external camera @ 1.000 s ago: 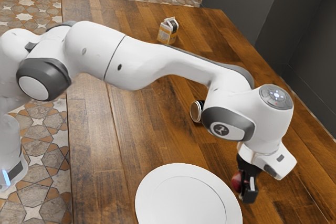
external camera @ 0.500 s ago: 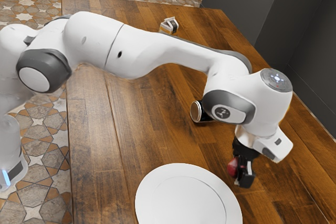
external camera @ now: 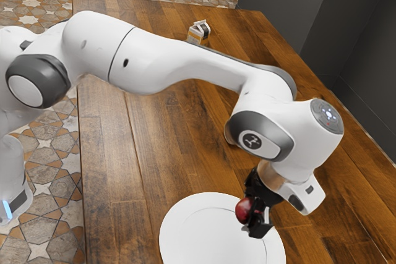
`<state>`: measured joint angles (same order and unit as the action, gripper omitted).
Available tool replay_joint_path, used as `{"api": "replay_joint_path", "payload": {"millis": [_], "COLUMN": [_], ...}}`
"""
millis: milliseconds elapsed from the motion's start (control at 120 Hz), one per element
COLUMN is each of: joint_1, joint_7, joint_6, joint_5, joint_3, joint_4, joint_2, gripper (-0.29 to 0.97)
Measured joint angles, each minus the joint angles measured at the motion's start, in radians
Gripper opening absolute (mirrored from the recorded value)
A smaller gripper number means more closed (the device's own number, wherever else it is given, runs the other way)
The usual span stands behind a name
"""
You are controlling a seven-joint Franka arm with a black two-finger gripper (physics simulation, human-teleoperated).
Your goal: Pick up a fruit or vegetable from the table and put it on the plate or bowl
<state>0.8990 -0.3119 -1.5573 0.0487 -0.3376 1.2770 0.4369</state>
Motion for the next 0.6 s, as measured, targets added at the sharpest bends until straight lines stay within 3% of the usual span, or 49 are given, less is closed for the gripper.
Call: {"api": "replay_joint_path", "payload": {"millis": [58,275,483,600], "joint_1": [0.002,-0.007,-0.009,-0.126], "joint_7": [-0.008,-0.013,-0.012,0.012], "joint_6": [0.022,0.075,0.095,0.096], "joint_5": [-0.001,0.002,-0.018,-0.067], "joint_3": [0.020,0.021,0.016,0.019], "joint_4": [-0.002,-0.005,-0.045,-0.153], "joint_2": [-0.006,-0.010,-0.020,-0.024], "gripper": [0.22,0.53,0.62,0.64]}}
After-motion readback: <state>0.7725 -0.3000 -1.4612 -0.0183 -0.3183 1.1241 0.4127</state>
